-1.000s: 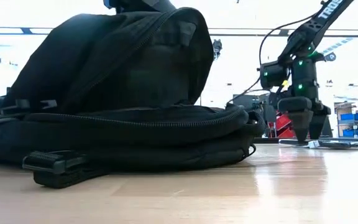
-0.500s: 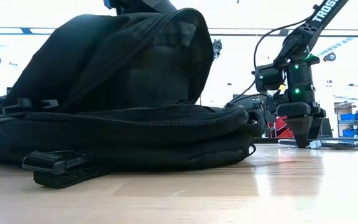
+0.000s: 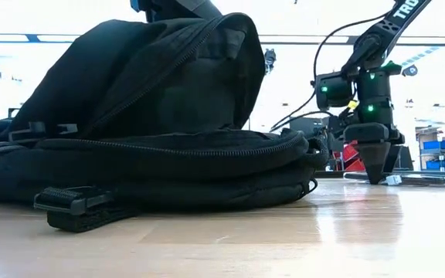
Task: Unpack backpack
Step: Put the black cellphone into the black backpack
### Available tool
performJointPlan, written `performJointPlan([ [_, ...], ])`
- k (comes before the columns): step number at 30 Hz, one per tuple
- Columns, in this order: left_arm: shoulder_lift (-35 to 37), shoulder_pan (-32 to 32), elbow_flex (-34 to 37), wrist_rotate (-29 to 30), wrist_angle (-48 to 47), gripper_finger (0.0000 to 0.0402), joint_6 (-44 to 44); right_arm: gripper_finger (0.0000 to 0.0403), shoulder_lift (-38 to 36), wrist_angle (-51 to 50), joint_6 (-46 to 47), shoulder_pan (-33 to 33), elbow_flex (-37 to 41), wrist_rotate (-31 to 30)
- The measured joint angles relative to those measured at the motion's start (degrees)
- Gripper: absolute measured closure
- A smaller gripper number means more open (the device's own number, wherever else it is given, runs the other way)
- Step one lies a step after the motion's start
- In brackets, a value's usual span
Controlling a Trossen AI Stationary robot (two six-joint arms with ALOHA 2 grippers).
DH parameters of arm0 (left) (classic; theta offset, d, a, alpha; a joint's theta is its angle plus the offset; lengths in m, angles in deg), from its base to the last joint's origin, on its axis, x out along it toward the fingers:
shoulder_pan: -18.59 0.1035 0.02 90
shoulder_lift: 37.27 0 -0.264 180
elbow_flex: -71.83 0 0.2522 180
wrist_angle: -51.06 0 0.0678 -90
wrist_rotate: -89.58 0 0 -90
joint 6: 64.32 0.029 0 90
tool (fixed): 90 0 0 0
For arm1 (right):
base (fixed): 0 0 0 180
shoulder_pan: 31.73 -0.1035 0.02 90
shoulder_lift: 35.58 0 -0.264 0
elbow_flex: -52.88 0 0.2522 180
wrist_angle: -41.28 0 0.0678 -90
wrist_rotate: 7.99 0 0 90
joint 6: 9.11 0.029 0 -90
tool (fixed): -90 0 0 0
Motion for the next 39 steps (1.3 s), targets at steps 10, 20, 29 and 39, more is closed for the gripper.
performJointPlan([
  [10, 0.1, 0.4, 0.0, -0.1, 0.0, 0.0402, -0.2, 0.007, -3.5, -0.6, 3.9, -6.7, 0.0, -0.3],
  [20, 3.0, 0.8, 0.1, 1.4, -0.2, 0.0402, 3.5, 0.007, -5.8, 10.4, 23.2, -16.7, -0.1, 8.2],
  [29, 5.1, 1.2, 0.1, 4.8, 0.8, 0.0402, 6.3, 0.007, -4.8, 42.4, 37.0, -30.1, -1.2, 9.2],
  [39, 9.7, 1.3, 0.1, 5.0, 3.6, 0.0402, 12.1, 0.007, 9.9, 64.9, 32.2, -32.3, -8.8, 3.4],
])
